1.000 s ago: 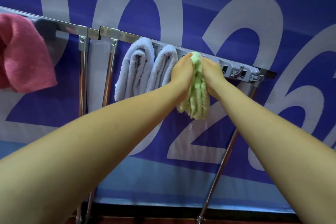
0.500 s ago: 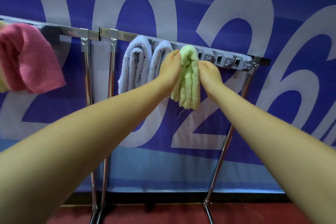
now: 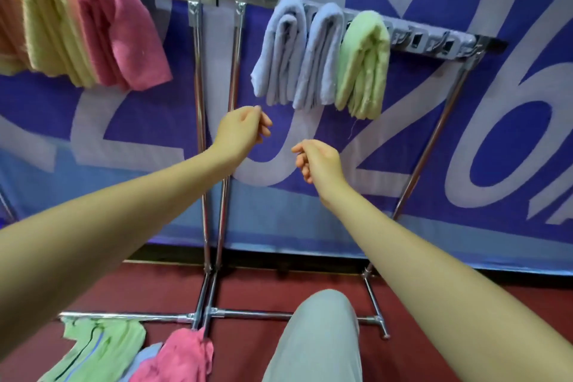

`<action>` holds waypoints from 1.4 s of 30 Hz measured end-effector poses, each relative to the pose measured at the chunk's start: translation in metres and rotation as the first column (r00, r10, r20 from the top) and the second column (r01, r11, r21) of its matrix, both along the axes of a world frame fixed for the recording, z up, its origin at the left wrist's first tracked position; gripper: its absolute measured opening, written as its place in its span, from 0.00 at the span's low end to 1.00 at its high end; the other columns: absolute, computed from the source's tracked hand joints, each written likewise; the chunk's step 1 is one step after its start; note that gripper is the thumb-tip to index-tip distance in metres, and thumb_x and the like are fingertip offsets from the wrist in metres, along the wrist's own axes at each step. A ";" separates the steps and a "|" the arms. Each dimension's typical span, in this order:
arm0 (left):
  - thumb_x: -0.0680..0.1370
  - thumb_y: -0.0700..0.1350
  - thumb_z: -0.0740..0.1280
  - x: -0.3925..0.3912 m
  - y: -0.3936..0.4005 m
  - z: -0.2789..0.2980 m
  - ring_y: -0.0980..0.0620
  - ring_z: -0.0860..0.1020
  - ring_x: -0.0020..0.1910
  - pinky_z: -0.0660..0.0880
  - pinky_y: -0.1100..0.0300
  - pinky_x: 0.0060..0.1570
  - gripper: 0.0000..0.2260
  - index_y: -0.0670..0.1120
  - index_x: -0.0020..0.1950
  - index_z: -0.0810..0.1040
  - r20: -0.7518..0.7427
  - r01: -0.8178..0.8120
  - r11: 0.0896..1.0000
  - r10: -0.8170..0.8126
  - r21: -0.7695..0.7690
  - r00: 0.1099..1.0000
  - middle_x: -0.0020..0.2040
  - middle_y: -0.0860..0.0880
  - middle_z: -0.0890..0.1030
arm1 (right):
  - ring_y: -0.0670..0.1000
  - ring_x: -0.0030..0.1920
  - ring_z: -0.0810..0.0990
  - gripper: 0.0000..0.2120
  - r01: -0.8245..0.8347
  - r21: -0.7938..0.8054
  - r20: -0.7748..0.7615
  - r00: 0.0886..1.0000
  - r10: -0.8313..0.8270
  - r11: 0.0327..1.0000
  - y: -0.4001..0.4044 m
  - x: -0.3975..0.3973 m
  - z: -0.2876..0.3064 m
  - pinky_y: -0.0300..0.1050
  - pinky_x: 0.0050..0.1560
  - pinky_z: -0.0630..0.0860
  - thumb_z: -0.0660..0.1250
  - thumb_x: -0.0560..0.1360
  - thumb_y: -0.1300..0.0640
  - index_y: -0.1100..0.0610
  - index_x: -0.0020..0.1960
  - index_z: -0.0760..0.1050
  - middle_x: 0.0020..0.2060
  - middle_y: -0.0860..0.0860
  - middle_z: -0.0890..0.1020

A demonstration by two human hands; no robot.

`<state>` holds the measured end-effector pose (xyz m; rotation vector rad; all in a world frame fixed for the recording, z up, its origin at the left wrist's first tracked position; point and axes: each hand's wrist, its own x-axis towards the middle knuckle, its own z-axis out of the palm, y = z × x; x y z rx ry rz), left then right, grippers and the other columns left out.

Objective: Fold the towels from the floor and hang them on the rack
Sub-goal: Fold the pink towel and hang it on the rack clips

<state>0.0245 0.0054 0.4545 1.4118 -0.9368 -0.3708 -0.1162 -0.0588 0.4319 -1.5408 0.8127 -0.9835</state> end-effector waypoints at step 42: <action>0.74 0.53 0.61 0.110 0.139 -0.577 0.44 0.80 0.44 0.74 0.53 0.49 0.19 0.38 0.49 0.81 -0.174 0.149 0.324 0.050 0.934 0.983 0.47 0.39 0.83 | 0.56 0.56 0.79 0.11 0.182 0.631 -0.703 0.546 0.456 0.754 0.130 0.111 -0.598 0.44 0.56 0.71 0.63 0.78 0.60 0.61 0.55 0.81 0.54 0.58 0.83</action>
